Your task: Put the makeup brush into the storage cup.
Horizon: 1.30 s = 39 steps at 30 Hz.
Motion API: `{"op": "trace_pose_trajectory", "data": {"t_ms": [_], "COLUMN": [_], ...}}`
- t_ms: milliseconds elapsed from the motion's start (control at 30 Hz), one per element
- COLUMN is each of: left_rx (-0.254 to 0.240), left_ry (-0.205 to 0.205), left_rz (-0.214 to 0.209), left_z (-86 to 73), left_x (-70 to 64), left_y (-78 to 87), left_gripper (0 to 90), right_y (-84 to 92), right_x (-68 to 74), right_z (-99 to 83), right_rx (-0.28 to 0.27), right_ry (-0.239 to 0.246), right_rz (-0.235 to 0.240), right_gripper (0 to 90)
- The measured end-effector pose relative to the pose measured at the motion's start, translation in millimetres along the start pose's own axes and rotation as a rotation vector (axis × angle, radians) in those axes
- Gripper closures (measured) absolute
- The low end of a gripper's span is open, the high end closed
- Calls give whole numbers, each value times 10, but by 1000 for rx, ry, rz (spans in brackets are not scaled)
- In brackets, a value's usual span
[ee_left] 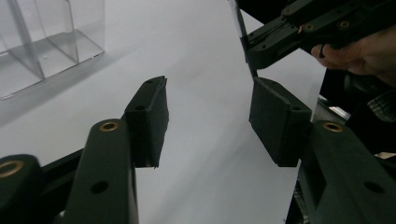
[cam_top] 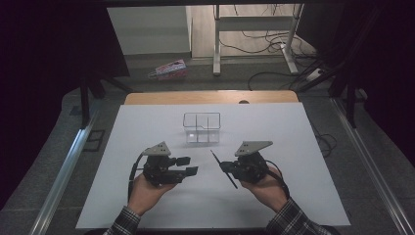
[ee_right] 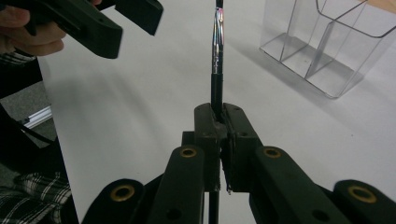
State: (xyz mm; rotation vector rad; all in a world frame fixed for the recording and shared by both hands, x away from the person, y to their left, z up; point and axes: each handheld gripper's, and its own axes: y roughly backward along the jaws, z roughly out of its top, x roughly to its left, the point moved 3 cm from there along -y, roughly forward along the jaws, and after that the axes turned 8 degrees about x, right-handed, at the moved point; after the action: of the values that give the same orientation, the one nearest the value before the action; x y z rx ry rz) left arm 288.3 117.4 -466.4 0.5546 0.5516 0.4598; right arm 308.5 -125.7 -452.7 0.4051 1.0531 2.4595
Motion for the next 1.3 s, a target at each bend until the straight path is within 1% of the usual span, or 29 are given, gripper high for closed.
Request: {"op": "trace_pose_trajectory", "data": {"t_ms": [67, 200, 400, 567, 733, 1033, 1300], "left_rx": [-4, -3, -21, -28, -32, -40, -44], "left_ry": [10, 18, 49, 67, 73, 99, 109], "left_rz": [-18, -38, -106, -148, -159, -216, -245], "left_z": [23, 65, 133, 180, 201, 230, 244], "left_x": [5, 22, 44, 42, 56, 72, 86], "left_y": [-28, -83, -162, -221, -247, -301, -328], "left_gripper": [498, 533, 564, 585, 614, 659, 690], "right_y": [-6, -15, -29, -53, -69, -99, -118], "right_x": [7, 17, 26, 39, 56, 78, 95], "right_z": [2, 7, 14, 19, 27, 40, 44], "right_rx": [0, -5, -15, -18, -17, -10, -5], "right_ry": [0, 0, -2, 0, 7, 17, 21], "right_rz": [1, 3, 8, 13, 13, 21, 30], "right_gripper": [854, 854, 854, 854, 854, 854, 854]}}
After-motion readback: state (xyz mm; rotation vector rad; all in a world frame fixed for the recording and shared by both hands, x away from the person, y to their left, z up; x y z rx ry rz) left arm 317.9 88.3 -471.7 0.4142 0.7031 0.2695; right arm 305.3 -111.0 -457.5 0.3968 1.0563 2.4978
